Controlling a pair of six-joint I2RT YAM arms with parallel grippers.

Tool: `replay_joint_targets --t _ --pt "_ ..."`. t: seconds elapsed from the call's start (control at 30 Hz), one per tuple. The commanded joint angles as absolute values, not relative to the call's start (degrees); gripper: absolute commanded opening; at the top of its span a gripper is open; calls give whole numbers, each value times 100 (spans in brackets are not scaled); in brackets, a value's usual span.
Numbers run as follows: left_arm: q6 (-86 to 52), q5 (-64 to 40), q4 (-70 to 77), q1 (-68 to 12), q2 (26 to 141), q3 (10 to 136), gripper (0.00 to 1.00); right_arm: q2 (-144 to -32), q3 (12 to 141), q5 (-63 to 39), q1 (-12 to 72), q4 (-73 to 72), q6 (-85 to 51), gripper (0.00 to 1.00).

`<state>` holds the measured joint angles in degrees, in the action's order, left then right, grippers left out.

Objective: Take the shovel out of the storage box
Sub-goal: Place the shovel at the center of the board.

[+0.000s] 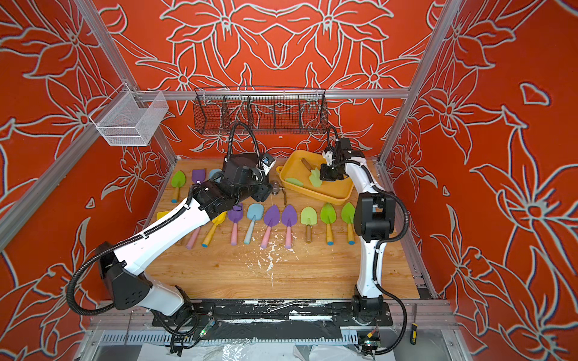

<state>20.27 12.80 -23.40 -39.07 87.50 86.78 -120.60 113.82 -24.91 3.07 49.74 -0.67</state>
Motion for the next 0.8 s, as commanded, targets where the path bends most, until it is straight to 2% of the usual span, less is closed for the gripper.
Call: replay_joint_targets --t 0.0,0.17,0.43,0.77 --pt "3822 679 -1425 -3937 9053 8571 76 -11485 11697 -2784 299 5717 404 0" --pt "4917 515 -1211 -3864 9649 8955 75 -11015 11684 -3208 308 6603 588 0" --pt "5967 0 -378 -3456 10078 8798 74 -9821 10457 -3683 398 6760 530 0" --pt "6490 -1447 -942 -3340 10202 8842 72 -9266 9789 -3901 619 7002 570 0"
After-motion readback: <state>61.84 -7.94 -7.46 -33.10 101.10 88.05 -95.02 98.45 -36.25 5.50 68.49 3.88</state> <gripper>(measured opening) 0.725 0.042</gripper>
